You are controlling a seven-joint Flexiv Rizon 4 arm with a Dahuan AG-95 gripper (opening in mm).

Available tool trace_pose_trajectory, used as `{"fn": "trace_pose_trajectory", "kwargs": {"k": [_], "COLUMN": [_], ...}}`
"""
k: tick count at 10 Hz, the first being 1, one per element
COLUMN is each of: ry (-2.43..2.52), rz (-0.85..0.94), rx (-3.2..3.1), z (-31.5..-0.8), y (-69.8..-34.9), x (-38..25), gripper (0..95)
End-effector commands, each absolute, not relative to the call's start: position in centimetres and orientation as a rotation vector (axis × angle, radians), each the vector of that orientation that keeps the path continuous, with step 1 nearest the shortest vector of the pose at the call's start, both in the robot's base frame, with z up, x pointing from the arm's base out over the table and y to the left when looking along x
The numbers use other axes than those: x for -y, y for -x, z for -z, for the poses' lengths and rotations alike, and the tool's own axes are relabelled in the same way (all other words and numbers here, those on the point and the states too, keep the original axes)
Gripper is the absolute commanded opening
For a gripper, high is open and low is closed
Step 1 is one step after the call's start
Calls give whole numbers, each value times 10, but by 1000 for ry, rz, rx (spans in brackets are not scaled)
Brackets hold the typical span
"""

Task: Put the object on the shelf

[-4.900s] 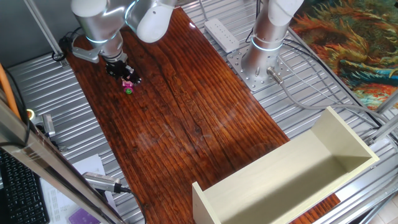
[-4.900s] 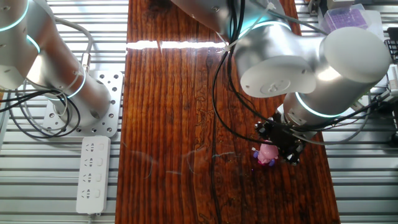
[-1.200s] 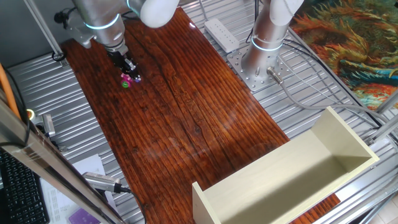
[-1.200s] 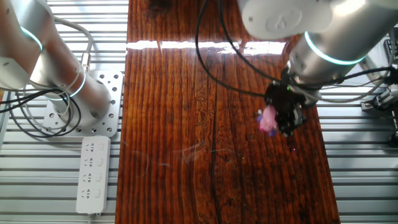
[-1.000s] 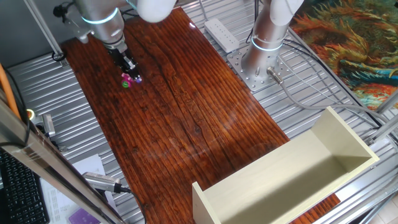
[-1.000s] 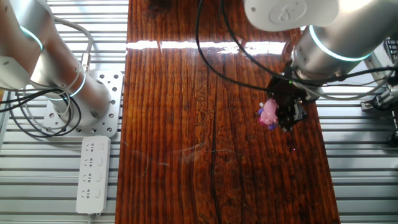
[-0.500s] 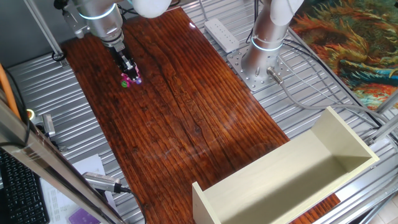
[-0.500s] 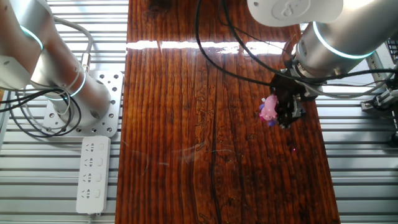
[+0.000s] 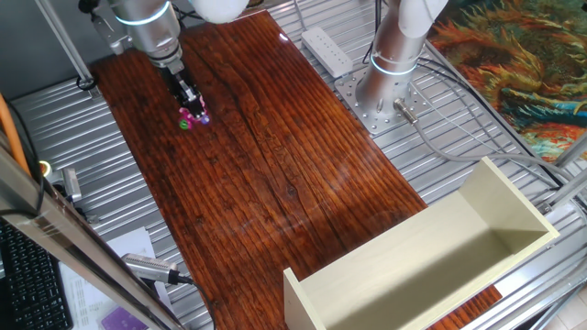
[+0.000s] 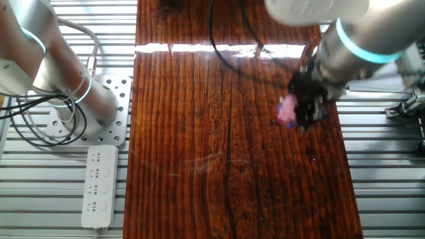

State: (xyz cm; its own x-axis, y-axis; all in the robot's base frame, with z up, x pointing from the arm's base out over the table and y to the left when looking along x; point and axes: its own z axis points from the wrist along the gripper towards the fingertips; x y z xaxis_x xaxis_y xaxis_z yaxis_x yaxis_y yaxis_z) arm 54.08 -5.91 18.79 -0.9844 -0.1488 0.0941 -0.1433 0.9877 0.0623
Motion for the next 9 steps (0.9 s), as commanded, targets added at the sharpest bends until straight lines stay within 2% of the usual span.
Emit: {"fn": "trace_pose_trajectory", "kwargs": {"k": [1, 4, 9], "ry": [-98, -32, -63], "rz": [53, 37, 27], "rx": [3005, 3001, 3000], "z": [-203, -224, -227], "y": [-533, -515, -511], "x": [33, -8, -16], "gripper": [0, 0, 0]}}
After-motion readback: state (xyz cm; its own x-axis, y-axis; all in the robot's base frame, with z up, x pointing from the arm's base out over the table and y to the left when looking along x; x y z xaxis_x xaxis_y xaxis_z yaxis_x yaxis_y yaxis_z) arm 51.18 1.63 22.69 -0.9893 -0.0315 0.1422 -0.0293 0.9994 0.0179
